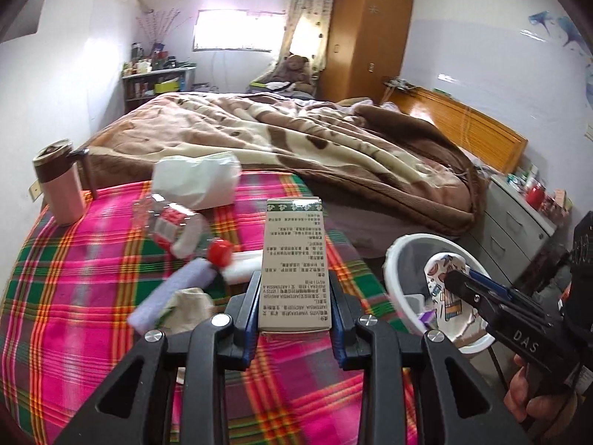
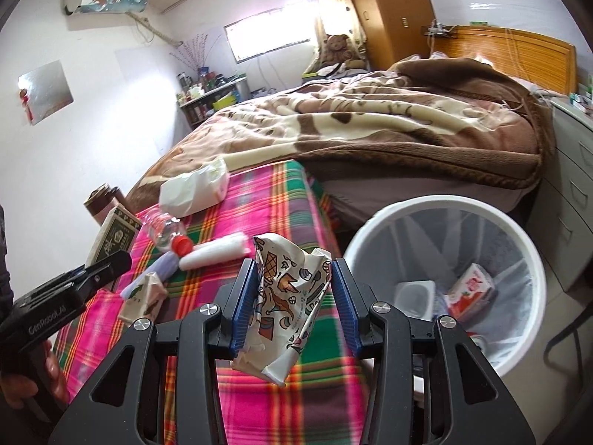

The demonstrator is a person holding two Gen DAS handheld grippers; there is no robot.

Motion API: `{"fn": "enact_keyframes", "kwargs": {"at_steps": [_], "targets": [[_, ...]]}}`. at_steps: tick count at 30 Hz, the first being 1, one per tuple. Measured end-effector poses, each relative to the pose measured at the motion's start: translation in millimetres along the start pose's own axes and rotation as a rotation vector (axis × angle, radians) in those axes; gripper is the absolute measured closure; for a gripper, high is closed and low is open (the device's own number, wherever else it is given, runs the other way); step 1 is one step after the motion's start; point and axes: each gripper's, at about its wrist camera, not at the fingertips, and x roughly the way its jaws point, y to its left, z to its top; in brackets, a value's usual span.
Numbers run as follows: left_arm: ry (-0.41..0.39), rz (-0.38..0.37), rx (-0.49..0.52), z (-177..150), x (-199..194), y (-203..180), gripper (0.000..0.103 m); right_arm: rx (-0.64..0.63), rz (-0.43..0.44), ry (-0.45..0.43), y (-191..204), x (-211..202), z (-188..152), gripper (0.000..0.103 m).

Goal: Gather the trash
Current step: 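Carry the wrapper and medicine box over the wastebasket and open both tools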

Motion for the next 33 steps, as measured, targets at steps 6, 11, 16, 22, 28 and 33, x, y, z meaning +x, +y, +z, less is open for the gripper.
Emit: {"fn": "enact_keyframes", "kwargs": {"at_steps": [6, 11, 16, 22, 28, 33], "targets": [[0.014, -0.050, 0.057, -1.8, 7.6, -36.1, 0.071, 0.029, -0.035, -0.016, -23.5, -11.0, 1.2, 0.061], [0.029, -0.091, 0.095, -3.4, 16.0, -63.5, 0.071, 0.053, -0.079, -0.028, -47.0, -18.4, 3.4, 0.061], [0.043, -0.122, 0.141, -6.4, 23.3, -90.7, 0.071, 0.077, -0.118, -0.032, -68.4, -19.8, 6.5, 0.061], [0.081, -0.162, 0.170, -11.4, 38.7, -117.7, 0.071, 0.104, -0.157, -0.016, -90.9, -15.8, 5.0, 0.061], [0.115, -0.187, 0.205, -19.1, 52.6, -143.0, 0.071, 0.121, -0.180, 0.006, -106.7, -10.4, 4.4, 0.060], [0.131, -0.204, 0.221, -20.8, 61.2, -157.0, 0.071, 0.129, -0.193, 0.016, -117.2, -7.9, 4.7, 0.060]]}}
